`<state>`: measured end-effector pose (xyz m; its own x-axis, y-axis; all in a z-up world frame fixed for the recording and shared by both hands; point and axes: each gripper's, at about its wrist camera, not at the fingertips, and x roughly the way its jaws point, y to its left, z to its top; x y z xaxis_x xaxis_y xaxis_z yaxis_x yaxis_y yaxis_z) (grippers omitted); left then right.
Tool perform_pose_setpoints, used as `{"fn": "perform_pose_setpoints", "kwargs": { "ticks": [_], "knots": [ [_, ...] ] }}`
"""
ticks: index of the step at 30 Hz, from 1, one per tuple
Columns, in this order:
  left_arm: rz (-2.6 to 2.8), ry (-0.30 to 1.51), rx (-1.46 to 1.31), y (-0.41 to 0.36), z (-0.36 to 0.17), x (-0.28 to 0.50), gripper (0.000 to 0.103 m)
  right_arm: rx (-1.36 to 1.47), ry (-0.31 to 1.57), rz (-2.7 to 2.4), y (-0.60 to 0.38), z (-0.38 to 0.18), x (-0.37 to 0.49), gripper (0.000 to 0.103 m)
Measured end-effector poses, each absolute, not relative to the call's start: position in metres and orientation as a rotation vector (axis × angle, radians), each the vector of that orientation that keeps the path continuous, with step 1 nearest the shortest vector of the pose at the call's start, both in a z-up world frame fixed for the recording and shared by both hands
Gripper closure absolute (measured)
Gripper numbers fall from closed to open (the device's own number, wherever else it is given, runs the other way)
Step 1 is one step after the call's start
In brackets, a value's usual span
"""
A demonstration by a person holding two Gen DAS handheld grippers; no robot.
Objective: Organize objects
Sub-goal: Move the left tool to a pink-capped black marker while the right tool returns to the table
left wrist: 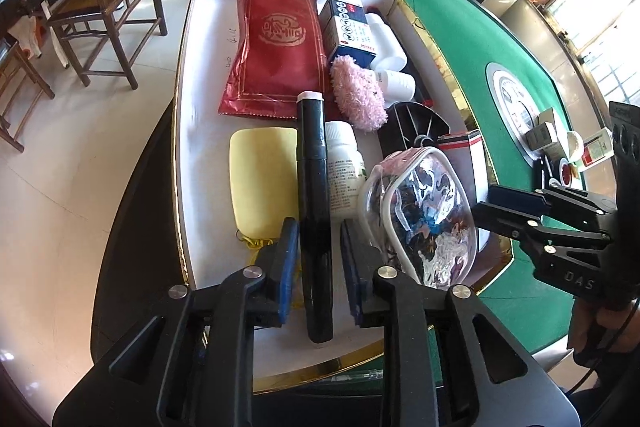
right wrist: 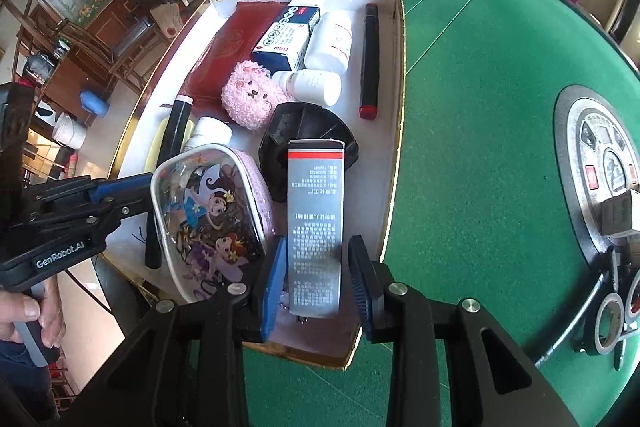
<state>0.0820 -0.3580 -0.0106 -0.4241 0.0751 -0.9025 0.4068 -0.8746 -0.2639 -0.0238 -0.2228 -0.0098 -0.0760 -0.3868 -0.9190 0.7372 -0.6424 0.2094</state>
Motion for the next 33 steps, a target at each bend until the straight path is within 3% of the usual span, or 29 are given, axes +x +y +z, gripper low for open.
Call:
{"fn": "perform_pose_setpoints", "kwargs": {
  "ticks": [11,17,27,33],
  "knots": [
    [-2.578,0.564,1.445,-0.326,0.045,0.068,0.082,1.421,0.109,-1.920,-0.125,0.023,-0.035,0.070],
    [-2.780,0.413,1.534,-0.249,0.071,0.024,0.082,1.489,-0.059,-2.027,-0.036,0.022,-0.048,0.070],
    [-2.779,0.447,1.851,-0.114,0.011,-0.067,0.082,1.538,-0.187,-2.051,0.085,0.006,-0.057,0.069],
    [-2.641,0.166,1.947,-0.062,-0.015,-0.100,0.082,1.550,-0.215,-2.019,0.136,-0.010,-0.062,0.064]
  ]
}}
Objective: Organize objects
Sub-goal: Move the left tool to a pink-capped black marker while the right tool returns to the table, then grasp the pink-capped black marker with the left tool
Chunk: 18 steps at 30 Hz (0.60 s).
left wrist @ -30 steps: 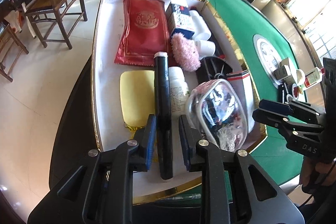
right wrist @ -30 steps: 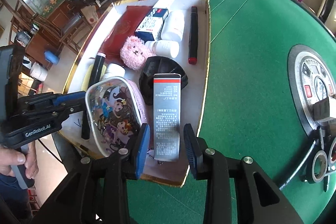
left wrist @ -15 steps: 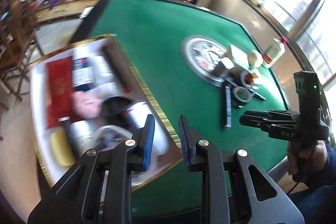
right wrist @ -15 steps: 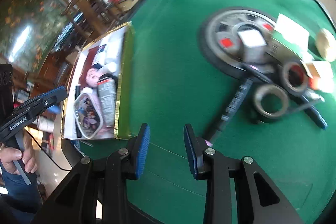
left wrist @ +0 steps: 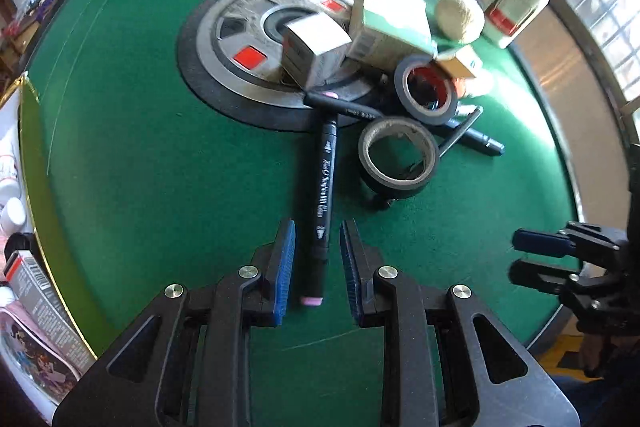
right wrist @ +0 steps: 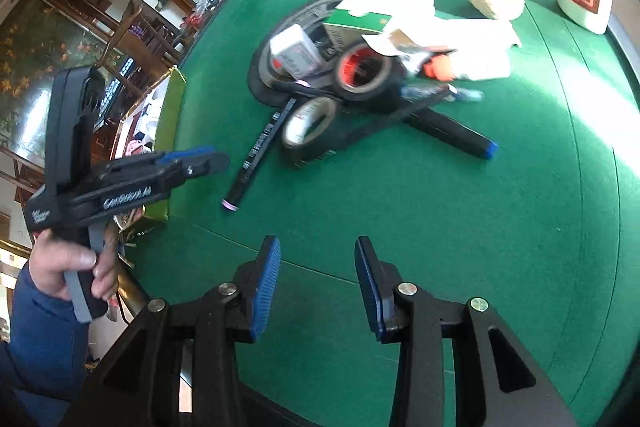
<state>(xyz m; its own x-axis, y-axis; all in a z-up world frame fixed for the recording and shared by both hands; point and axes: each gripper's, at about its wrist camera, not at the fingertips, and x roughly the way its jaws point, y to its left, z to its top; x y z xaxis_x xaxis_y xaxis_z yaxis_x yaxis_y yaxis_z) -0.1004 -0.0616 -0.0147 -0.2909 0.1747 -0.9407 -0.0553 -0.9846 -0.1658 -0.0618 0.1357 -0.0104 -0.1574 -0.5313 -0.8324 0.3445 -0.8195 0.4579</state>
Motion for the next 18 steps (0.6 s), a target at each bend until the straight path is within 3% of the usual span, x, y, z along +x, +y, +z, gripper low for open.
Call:
{"fn": "perform_pose_setpoints", "kwargs": {
  "ticks": [3,12,18],
  "knots": [
    [2.450,-0.060,-1.842,-0.048,-0.025,-0.114,0.082,1.557,-0.246,-1.999,0.154,-0.017,-0.062,0.064],
    [2.502,-0.089,-1.859,-0.046,-0.038,-0.140,0.086,1.526,-0.229,-2.035,0.182,-0.006,-0.050,0.064],
    [2.526,-0.065,-1.812,-0.050,-0.040,-0.123,0.089,1.508,-0.217,-2.088,0.176,-0.002,-0.036,0.055]
  ]
}}
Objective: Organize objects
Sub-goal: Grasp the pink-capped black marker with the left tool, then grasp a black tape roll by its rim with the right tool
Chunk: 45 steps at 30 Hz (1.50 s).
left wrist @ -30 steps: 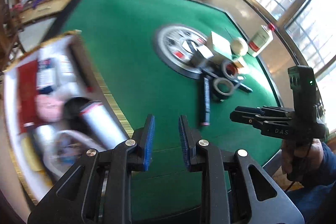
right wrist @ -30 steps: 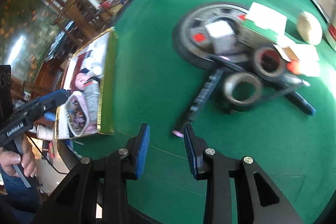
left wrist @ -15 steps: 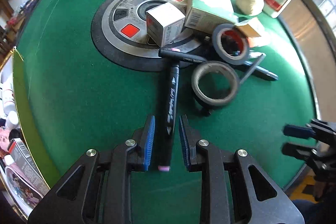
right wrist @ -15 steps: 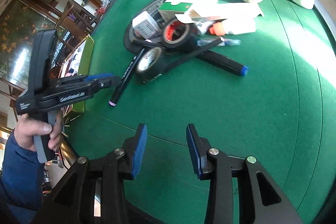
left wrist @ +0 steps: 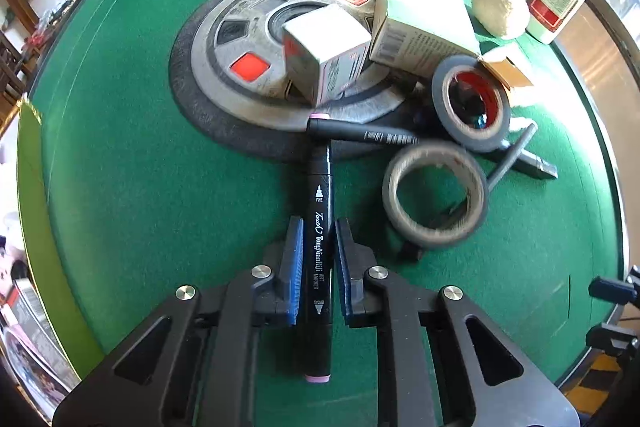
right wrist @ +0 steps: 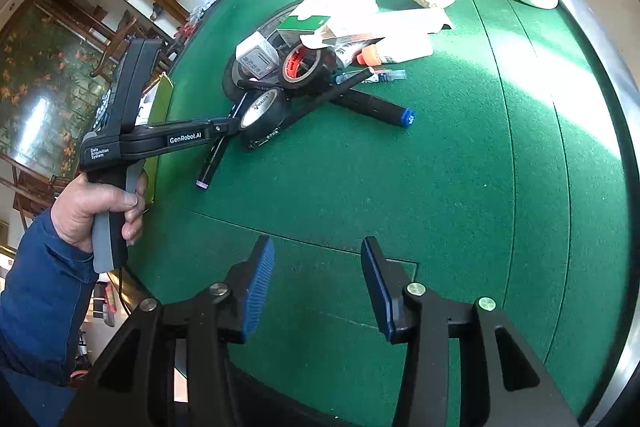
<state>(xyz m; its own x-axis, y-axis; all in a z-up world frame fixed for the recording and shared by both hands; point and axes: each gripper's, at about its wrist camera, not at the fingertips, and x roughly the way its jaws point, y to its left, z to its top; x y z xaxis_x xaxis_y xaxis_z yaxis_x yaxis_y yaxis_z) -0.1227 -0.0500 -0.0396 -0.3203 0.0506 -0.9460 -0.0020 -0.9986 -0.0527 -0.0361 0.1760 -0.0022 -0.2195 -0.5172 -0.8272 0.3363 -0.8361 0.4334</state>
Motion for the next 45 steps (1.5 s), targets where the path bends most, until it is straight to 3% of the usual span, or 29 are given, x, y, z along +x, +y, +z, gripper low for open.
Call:
{"fn": "perform_pose_setpoints", "kwargs": {
  "ticks": [10,24,27,28,45],
  "knots": [
    [2.451,-0.125,-1.836,-0.093,-0.037,-0.016,0.089,1.398,-0.015,-2.179,0.092,0.013,-0.058,0.038],
    [2.488,-0.150,-1.853,-0.108,-0.033,0.026,0.089,1.431,0.359,-2.132,0.019,-0.027,-0.116,0.036],
    [2.520,-0.181,-1.872,-0.108,-0.033,0.027,0.089,1.426,0.358,-2.120,0.018,-0.036,-0.121,0.037],
    [2.533,-0.176,-1.877,-0.106,-0.033,0.028,0.089,1.424,0.366,-2.119,0.018,-0.037,-0.121,0.046],
    [2.558,-0.241,-1.805,-0.126,-0.024,0.053,0.089,1.339,0.182,-2.079,0.035,-0.019,-0.032,0.045]
  ]
}}
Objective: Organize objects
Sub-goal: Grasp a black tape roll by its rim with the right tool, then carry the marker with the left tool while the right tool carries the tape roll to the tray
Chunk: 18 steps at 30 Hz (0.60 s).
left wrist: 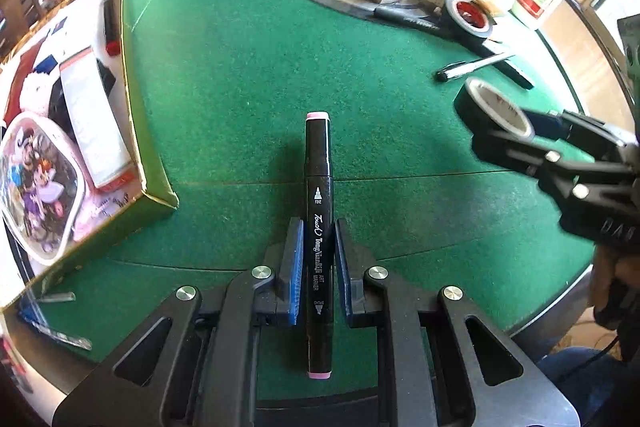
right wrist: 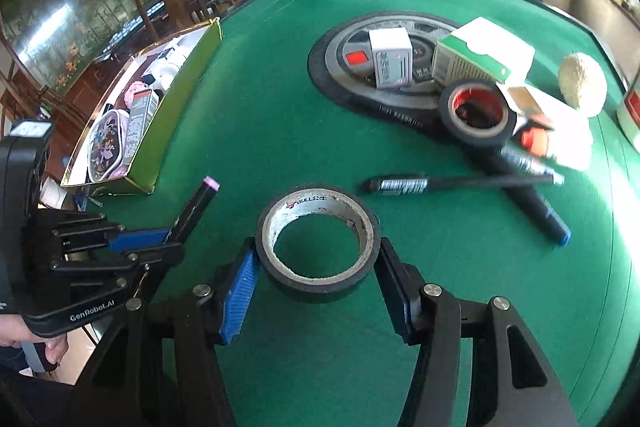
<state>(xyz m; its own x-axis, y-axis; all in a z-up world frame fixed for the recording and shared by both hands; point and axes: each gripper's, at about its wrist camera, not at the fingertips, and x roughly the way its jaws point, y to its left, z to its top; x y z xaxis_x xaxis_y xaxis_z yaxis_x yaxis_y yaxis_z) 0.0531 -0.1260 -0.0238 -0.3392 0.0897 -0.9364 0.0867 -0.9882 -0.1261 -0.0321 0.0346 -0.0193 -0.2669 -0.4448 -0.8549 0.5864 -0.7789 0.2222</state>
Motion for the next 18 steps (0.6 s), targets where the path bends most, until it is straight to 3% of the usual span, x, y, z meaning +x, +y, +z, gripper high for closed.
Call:
{"fn": "perform_pose_setpoints", "kwargs": {
  "ticks": [4,18],
  "knots": [
    [2.561,-0.203,-1.738,-0.122,-0.015,0.044,0.089,1.336,0.192,-2.121,0.030,-0.009,-0.023,0.045],
    [2.638,-0.355,-1.582,-0.150,0.015,0.055,0.089,1.266,0.244,-2.128,-0.020,0.018,-0.002,0.045]
  ]
}}
